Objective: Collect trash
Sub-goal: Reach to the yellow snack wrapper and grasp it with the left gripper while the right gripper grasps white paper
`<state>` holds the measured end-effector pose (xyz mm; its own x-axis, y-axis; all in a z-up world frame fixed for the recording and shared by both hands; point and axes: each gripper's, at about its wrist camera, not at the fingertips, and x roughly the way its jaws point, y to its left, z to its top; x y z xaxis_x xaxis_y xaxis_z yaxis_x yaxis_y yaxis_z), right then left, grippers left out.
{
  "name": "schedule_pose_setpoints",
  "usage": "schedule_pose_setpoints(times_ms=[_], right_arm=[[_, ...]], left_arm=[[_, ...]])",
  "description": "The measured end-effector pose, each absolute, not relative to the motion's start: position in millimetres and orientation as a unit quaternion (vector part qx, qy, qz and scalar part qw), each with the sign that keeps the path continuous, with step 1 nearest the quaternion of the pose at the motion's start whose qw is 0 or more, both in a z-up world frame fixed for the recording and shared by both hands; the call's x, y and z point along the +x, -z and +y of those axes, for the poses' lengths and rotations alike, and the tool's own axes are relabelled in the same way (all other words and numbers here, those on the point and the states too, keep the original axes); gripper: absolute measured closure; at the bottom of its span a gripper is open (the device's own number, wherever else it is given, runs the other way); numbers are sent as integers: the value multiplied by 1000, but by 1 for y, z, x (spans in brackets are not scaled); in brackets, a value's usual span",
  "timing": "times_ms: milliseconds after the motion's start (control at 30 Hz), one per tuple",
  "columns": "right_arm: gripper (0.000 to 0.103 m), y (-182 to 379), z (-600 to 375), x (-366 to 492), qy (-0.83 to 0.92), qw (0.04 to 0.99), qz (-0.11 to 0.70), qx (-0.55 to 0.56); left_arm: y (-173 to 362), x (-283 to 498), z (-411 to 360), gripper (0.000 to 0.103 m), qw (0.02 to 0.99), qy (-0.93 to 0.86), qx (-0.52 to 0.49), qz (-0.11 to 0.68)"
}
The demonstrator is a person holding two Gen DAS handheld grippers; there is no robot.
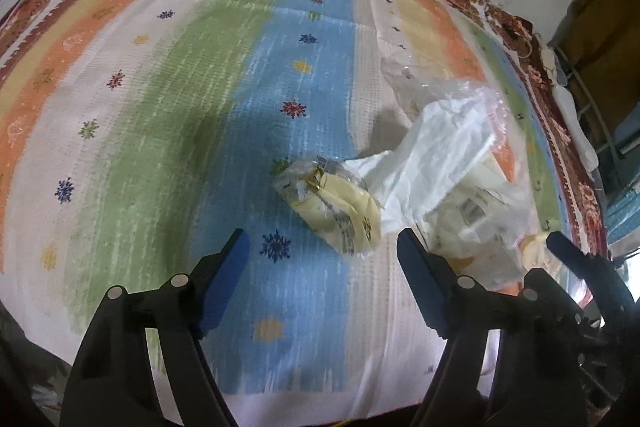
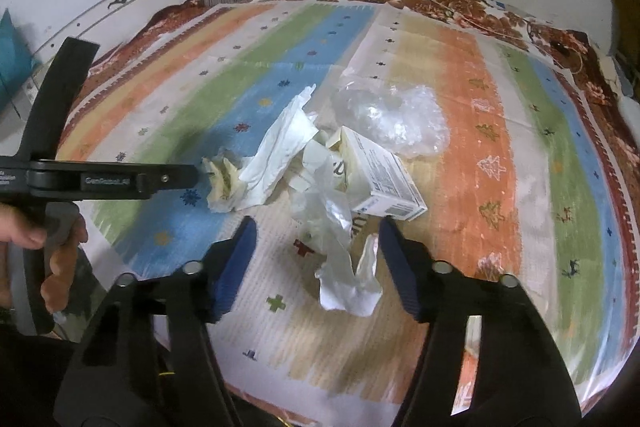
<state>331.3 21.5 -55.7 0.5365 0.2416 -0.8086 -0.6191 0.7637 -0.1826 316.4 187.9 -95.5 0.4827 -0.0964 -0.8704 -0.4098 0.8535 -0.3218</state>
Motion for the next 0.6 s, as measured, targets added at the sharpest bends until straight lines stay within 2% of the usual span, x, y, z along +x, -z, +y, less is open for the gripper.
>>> schedule_pose_setpoints(times_ms=[133, 200, 300, 367, 433, 467, 533, 600], right_arm=[[54, 63, 27, 339, -251, 843, 414, -234], [61, 67, 28, 345, -245, 841, 421, -234], [69, 71, 30, 349, -256, 838, 426, -224], [79, 74, 31, 352, -254, 836, 431, -226], [83, 76, 32, 352, -253, 834, 431, -236], [87, 76, 32, 350, -251, 835, 425, -244], [92, 75, 32, 349, -247, 837, 418, -252], [94, 70, 31, 349, -244, 842, 410, -253]], left_arm=[[105, 328, 185, 36, 817, -95, -257, 507], [112, 333, 185, 42, 813, -92, -261, 512], [113, 336, 180, 43, 826, -74, -252, 499], [114, 337, 177, 48, 831, -72, -243, 495], [118, 339, 177, 69, 826, -72, -245, 502], [120, 341, 176, 74, 824, -76, -242, 506], [121, 341, 175, 97, 824, -75, -236, 509], [120, 339, 177, 99, 824, -85, -229, 512]])
